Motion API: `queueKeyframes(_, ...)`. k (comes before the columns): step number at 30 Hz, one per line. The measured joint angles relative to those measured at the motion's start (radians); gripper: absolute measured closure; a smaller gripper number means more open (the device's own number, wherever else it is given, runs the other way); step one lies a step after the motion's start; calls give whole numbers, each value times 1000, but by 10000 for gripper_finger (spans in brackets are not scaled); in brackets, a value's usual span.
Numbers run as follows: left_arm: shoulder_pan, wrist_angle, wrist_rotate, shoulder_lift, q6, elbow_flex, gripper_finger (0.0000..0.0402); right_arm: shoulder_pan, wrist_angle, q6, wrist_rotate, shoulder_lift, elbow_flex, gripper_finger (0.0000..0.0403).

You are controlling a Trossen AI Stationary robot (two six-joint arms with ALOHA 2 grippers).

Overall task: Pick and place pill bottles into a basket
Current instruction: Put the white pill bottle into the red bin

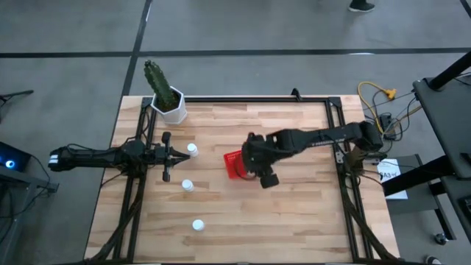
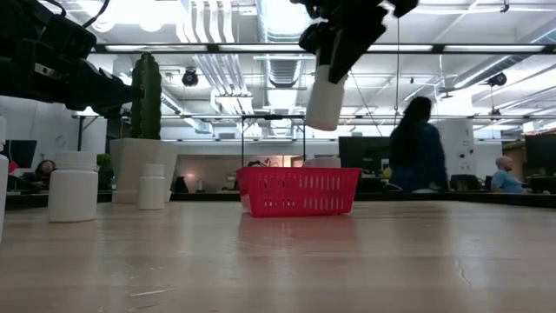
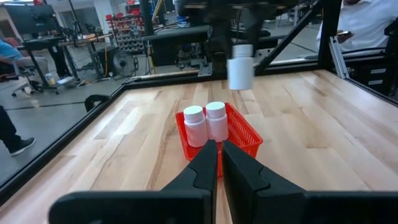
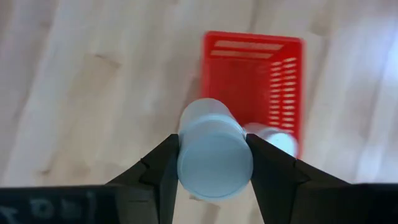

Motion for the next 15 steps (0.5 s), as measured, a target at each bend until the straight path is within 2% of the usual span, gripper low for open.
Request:
queueKeyframes(8, 0, -1, 0, 0, 0, 0, 396, -92, -18, -65, -3, 14, 87, 254)
queueKeyframes(15, 0, 0, 0, 0, 0, 0, 396, -127, -31, -70, -7, 18, 106, 254)
